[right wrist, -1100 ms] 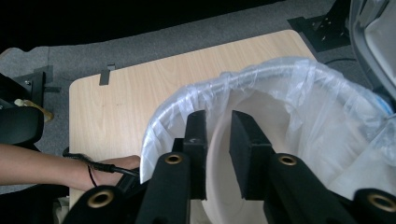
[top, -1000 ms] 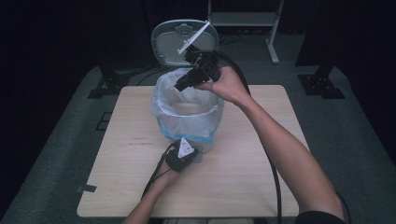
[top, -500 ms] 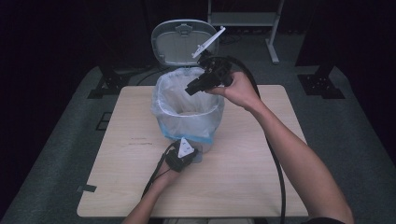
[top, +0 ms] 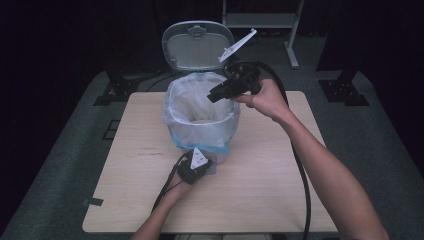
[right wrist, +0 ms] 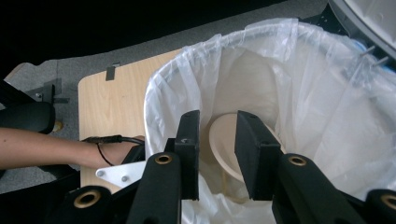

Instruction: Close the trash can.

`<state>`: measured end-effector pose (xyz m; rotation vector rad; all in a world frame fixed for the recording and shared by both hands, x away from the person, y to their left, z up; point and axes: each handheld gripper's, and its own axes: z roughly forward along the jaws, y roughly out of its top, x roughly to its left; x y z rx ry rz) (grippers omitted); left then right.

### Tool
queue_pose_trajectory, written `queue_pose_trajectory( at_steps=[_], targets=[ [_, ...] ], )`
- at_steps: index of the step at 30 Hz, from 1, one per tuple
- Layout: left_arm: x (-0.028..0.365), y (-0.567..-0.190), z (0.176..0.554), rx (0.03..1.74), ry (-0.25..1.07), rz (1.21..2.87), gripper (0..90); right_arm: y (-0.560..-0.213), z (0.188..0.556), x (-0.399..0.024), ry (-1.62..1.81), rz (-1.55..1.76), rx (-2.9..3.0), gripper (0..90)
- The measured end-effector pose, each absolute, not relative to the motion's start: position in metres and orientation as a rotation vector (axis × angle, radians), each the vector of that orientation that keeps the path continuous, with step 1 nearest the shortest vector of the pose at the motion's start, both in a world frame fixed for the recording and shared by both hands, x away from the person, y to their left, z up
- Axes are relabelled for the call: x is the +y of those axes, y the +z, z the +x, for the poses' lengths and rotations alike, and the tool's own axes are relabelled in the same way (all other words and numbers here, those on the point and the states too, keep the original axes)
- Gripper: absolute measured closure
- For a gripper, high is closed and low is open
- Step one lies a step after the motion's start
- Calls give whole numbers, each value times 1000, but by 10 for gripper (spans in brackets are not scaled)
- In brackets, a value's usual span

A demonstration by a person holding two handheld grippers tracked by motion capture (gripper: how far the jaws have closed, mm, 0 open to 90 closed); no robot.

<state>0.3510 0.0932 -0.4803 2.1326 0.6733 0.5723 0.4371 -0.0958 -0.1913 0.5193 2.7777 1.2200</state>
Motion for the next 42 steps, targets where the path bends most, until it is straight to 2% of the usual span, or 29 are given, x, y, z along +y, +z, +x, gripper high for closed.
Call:
queue_pose_trajectory(
  at_steps=[8, 20, 33, 37, 39, 42],
  targets=[
    [93, -480, 351, 674, 571, 2132, 900, -197, 433, -114, 1219, 561, 2767, 686],
    [93, -480, 351, 674, 573, 2134, 900, -202, 426, -150, 1269, 633, 2738, 618],
    [94, -480, 349, 677, 578, 2130, 893, -226, 417, -194, 1283, 735, 2708, 581],
    [94, -478, 348, 673, 578, 2126, 858, -232, 412, -202, 1297, 725, 2693, 572],
    [94, -478, 347, 677, 559, 2130, 780, -236, 410, -205, 1292, 729, 2689, 571],
    [94, -477, 347, 679, 559, 2130, 777, -239, 409, -209, 1296, 736, 2686, 568]
  ],
)
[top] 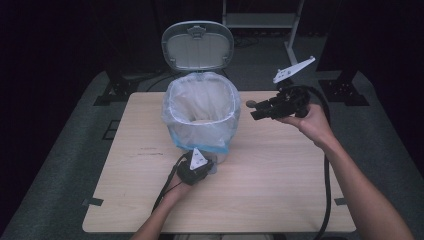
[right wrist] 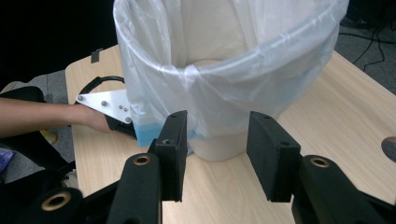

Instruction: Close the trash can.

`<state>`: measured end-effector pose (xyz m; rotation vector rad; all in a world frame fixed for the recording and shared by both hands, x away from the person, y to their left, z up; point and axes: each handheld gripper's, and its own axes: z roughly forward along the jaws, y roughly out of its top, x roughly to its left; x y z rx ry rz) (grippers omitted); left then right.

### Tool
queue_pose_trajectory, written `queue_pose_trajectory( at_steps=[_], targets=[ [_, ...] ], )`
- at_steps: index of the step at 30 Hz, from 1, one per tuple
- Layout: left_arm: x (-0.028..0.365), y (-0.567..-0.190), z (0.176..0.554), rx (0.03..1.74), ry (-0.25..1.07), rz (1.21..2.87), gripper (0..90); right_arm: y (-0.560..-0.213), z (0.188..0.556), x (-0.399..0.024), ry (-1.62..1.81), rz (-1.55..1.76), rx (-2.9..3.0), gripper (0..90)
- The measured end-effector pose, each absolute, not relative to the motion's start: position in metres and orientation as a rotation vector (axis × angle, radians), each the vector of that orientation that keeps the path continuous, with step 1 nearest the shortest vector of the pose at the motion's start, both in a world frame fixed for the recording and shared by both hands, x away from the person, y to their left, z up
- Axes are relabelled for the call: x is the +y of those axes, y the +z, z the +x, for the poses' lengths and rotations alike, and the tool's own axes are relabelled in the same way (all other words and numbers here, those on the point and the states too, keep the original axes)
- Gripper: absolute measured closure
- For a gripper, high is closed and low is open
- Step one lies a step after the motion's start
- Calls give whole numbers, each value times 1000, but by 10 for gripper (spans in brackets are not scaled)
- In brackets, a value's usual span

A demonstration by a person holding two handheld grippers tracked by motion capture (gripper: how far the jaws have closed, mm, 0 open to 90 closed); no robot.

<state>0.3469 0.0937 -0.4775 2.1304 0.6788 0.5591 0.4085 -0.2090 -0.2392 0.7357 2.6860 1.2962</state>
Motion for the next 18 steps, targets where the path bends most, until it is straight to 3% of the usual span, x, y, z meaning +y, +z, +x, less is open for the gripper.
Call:
queue_pose_trajectory(
  at_steps=[18],
  targets=[
    [99, -454, 327, 634, 469, 2058, 698, -283, 402, -249, 1365, 859, 2640, 539]
  ],
)
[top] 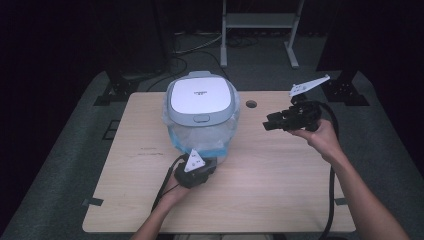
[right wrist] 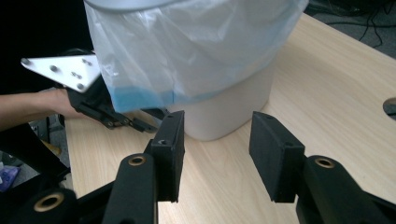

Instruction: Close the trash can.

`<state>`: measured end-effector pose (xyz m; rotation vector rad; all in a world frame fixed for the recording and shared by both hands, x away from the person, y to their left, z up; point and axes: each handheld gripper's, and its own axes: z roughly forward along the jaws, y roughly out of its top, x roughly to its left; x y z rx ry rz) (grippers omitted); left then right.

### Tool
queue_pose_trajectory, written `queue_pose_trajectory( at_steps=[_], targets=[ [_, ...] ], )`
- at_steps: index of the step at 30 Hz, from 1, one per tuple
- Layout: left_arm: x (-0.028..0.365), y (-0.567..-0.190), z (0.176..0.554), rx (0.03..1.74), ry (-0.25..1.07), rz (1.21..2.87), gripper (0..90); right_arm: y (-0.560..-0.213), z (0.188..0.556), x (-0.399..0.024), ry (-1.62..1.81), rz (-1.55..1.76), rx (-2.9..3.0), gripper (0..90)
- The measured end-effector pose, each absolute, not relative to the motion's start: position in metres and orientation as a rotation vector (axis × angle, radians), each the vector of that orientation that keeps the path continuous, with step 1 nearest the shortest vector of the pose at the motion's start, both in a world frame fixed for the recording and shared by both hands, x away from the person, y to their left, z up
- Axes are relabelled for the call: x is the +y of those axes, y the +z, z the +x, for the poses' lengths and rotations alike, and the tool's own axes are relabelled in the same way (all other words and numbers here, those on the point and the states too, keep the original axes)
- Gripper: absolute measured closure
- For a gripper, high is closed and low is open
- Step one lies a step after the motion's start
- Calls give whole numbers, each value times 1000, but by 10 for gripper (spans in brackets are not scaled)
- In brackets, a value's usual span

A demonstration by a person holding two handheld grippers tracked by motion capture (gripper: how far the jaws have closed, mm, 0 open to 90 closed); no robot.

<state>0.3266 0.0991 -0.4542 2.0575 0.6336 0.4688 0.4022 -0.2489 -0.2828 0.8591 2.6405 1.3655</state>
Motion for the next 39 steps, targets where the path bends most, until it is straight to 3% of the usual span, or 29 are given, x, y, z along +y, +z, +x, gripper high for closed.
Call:
queue_pose_trajectory(
  at_steps=[39],
  targets=[
    [159, -434, 312, 705, 519, 1983, 506, -346, 390, -283, 1407, 1033, 2577, 436]
  ],
)
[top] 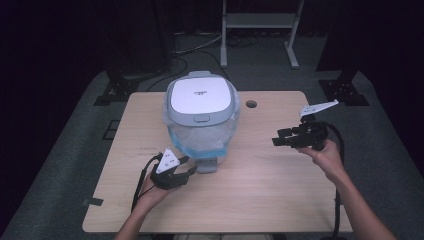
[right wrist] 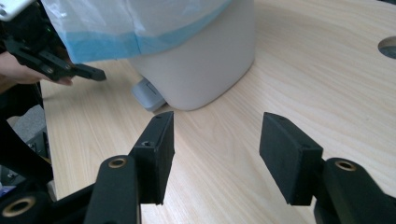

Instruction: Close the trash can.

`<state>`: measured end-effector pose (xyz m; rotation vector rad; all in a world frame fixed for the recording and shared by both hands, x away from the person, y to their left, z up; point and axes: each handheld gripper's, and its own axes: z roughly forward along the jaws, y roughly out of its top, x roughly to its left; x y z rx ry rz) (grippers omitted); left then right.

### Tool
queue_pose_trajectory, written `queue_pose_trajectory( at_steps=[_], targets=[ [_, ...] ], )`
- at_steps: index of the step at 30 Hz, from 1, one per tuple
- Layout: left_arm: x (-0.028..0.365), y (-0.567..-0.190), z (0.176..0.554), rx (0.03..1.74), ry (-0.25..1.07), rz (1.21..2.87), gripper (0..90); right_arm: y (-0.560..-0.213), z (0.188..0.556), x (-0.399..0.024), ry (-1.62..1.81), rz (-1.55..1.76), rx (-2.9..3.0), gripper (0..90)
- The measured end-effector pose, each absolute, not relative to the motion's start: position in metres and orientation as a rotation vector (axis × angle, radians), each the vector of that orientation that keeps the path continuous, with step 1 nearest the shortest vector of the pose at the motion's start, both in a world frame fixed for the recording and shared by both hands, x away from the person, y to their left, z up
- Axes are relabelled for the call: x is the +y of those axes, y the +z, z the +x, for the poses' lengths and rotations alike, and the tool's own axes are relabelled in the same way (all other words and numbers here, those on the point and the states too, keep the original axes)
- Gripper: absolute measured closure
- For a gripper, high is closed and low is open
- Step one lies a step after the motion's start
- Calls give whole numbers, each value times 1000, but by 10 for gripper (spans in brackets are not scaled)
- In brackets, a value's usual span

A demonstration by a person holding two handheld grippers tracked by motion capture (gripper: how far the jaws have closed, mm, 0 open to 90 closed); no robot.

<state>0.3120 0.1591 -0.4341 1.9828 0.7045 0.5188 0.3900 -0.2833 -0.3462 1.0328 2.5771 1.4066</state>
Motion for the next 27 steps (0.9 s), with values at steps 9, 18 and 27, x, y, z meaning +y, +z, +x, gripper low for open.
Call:
queue_pose_trajectory(
  at_steps=[9, 18, 27],
  targets=[
    [171, -431, 310, 722, 533, 1962, 478, -356, 384, -290, 1412, 1052, 2563, 423],
    [181, -430, 308, 740, 555, 1954, 471, -371, 377, -300, 1411, 1099, 2544, 420],
    [188, -432, 306, 751, 553, 1945, 438, -379, 368, -306, 1410, 1116, 2528, 408]
  ],
)
